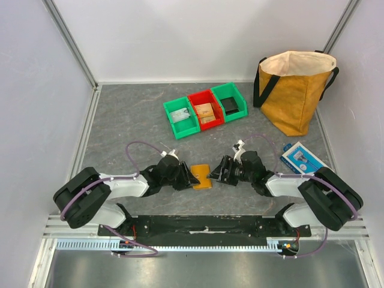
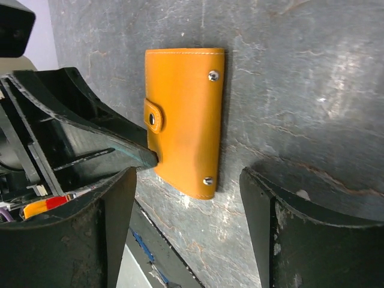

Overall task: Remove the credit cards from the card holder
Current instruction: Open the card holder at the center of the board.

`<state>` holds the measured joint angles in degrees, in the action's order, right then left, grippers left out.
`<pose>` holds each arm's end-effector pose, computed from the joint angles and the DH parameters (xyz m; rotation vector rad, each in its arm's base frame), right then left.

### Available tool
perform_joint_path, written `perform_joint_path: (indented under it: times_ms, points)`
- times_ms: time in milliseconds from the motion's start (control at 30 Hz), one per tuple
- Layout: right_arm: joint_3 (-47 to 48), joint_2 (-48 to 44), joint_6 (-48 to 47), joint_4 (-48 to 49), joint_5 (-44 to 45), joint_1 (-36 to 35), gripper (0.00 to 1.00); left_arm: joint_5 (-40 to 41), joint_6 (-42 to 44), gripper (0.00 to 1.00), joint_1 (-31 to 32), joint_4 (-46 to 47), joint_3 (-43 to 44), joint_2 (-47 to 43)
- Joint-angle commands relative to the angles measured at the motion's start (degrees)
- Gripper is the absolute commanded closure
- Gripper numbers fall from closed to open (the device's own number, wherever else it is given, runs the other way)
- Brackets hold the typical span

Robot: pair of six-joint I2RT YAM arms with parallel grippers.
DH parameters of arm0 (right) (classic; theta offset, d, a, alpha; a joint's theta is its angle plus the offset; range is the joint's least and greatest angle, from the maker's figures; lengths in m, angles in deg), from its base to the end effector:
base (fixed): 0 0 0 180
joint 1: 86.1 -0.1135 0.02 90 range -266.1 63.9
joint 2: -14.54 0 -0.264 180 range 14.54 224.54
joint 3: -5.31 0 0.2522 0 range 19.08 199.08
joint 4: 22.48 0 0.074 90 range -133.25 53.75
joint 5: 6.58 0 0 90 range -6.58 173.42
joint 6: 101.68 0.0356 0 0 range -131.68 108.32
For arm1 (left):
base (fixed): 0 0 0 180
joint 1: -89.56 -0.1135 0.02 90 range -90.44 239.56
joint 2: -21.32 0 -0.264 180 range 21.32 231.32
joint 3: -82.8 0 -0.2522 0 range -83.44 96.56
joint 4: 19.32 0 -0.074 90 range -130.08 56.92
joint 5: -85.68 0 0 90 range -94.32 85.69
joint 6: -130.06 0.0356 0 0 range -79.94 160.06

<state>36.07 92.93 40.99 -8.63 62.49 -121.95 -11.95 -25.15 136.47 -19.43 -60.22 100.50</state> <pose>0.1757 0.1427 0.1261 0.1167 2.4077 1.2117 0.1592 -0.1771 0.1298 -0.3360 2.5655 -1.0446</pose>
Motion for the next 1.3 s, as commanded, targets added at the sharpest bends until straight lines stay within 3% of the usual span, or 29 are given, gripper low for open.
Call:
perform_joint_path:
  times_ms: [0, 467, 533, 867, 1067, 1233, 1267]
  points:
    - [0.4, 4.7, -0.5, 1.0, 2.2, -1.4, 0.23, 0.3, -2.8, 0.6, 1.1, 4.4, 0.2, 1.5]
    - [3.0, 14.0, -3.8, 0.7, 1.6, -3.1, 0.35, 0.4, -3.0, 0.76, 1.2, 4.8, -0.8, 2.5]
    - [3.4, 15.0, -4.1, 0.8, 1.3, -3.3, 0.36, 0.2, -3.2, 0.83, 1.2, 5.4, -1.2, 2.7]
    - [4.2, 15.3, -7.0, -2.3, 2.4, -3.7, 0.33, -0.9, -6.2, 0.98, 0.3, 7.8, -6.1, 0.4]
    - [6.6, 17.3, -11.0, -5.8, 1.9, -4.3, 0.32, -3.9, -9.0, 0.98, -2.3, 14.4, -11.4, -0.6]
    - [9.7, 20.1, -12.9, -8.8, 2.7, -7.5, 0.33, -5.1, -7.7, 0.98, -2.9, 14.4, -10.2, 0.9]
    - [10.3, 20.4, -13.2, -9.5, 3.0, -7.9, 0.38, -5.4, -7.6, 0.98, -2.9, 14.3, -10.0, 1.1]
